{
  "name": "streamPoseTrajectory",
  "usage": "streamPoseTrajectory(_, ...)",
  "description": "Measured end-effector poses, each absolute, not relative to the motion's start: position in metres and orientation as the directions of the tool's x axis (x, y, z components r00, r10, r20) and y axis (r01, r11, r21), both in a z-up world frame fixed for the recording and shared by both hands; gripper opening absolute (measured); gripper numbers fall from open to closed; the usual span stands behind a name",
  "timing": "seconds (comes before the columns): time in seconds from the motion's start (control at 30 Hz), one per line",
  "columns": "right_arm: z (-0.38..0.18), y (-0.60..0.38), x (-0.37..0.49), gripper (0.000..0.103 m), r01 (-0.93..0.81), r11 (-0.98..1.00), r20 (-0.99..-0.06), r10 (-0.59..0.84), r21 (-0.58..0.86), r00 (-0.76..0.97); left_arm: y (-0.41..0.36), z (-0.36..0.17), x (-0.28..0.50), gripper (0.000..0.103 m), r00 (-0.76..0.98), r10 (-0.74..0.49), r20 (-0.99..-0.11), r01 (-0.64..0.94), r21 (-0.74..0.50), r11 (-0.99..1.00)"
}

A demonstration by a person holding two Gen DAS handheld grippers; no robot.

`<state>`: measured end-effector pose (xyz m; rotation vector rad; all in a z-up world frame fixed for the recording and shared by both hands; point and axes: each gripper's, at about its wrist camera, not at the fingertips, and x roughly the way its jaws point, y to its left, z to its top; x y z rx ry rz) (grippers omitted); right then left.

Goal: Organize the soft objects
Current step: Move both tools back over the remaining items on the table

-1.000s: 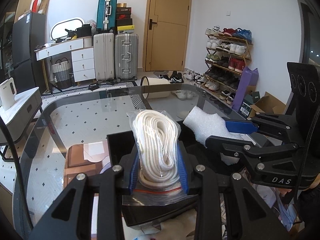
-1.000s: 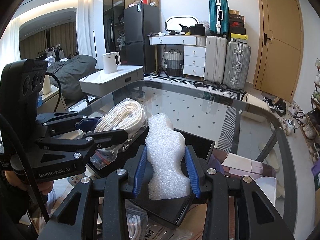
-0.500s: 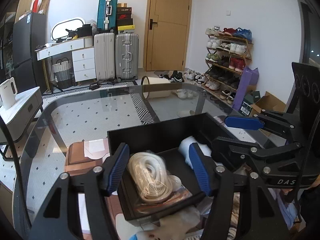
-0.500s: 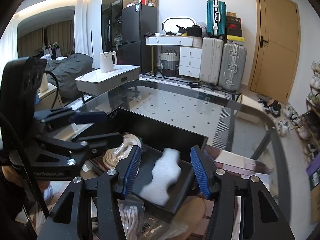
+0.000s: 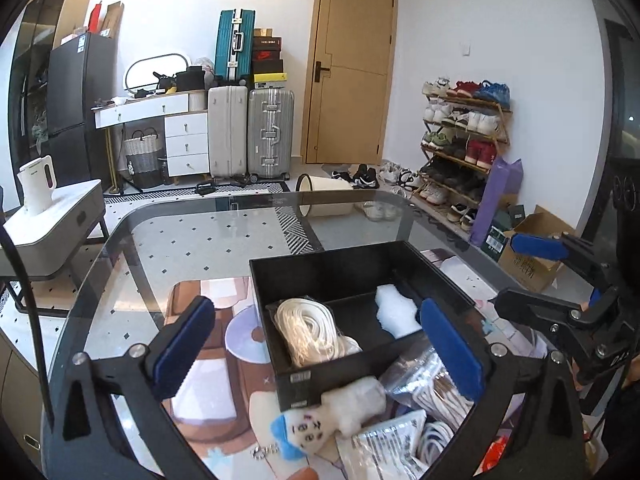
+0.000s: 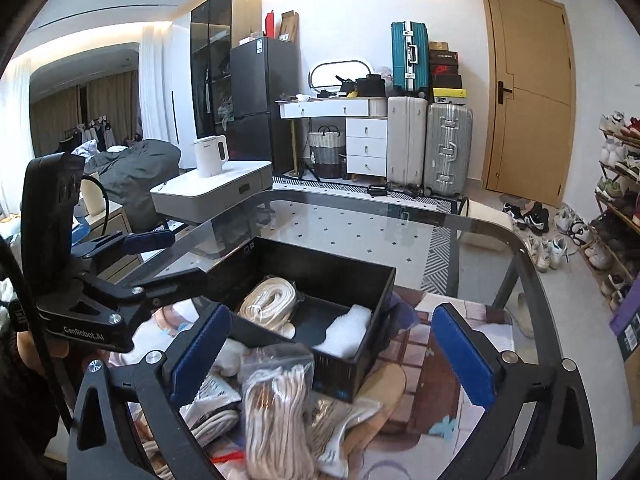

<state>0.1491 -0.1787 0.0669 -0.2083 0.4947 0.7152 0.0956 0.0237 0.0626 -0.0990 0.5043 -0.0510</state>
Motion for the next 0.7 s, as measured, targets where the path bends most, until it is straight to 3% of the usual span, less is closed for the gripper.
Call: streamPoseTrajectory(0.7,0.034,-0.206,0.095,0.102,-0.639,0.769,-0.540,0.550,0.028,0.637,0.022,0.047,0.032,0.103,0.857,-0.077,-0.510,0.014,-0.125,0.992)
